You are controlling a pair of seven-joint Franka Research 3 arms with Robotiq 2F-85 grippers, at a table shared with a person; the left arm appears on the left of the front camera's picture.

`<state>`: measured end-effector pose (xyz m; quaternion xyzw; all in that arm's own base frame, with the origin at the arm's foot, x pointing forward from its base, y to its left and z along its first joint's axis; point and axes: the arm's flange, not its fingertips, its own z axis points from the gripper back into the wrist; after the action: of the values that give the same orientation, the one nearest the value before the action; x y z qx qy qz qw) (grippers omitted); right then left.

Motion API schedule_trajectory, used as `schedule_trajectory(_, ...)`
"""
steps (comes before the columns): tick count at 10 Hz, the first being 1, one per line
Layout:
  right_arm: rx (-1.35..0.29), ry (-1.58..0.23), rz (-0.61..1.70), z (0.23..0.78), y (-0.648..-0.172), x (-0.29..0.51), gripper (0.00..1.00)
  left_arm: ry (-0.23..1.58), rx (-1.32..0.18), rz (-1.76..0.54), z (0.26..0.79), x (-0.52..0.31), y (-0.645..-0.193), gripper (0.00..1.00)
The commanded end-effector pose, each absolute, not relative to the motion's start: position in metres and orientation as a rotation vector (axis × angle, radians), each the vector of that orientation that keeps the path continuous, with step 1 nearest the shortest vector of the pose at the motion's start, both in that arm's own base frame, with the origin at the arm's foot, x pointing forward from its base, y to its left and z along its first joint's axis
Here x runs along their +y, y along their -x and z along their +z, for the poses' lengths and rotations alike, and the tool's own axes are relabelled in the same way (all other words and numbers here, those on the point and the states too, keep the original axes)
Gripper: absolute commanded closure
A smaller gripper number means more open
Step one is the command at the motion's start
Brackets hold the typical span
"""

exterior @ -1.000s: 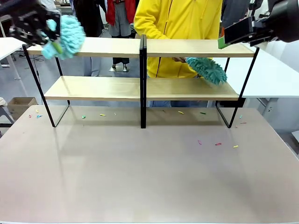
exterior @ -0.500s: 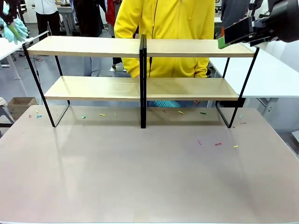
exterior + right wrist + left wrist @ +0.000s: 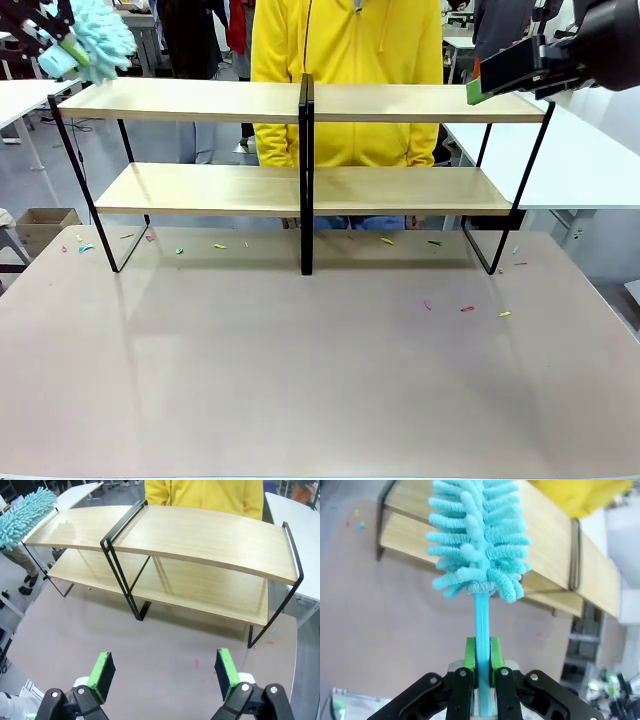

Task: Clean the shelves.
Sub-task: Clean another randomly selected level of the Shelf with the Duster.

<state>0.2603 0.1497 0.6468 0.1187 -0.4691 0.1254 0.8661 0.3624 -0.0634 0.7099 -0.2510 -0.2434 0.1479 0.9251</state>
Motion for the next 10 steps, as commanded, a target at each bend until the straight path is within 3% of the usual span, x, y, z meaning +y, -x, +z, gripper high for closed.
schedule_trajectory(1, -0.981, -0.252, 0.261, 0.646, -0.26, 0.149, 0.0, 0.733, -0.372, 0.084, 0.721, -0.04, -0.348, 1.0)
schedule_trajectory(3, -0.981, -0.252, 0.261, 0.646, -0.26, 0.149, 0.0, 1.024, -0.259, -0.239, 0.731, -0.008, -0.333, 1.0)
schedule_trajectory(6, -0.981, -0.252, 0.261, 0.646, -0.26, 0.149, 0.0, 1.292, -0.354, -0.644, 0.731, 0.061, -0.324, 1.0)
schedule_trajectory(8, -0.981, -0.252, 0.261, 0.646, -0.26, 0.149, 0.0, 1.269, -0.534, -0.582, 0.73, 0.116, -0.321, 1.0)
schedule_trajectory(10, -0.981, -0.252, 0.261, 0.646, -0.26, 0.149, 0.0, 1.193, -0.601, -0.411, 0.721, 0.162, -0.315, 1.0)
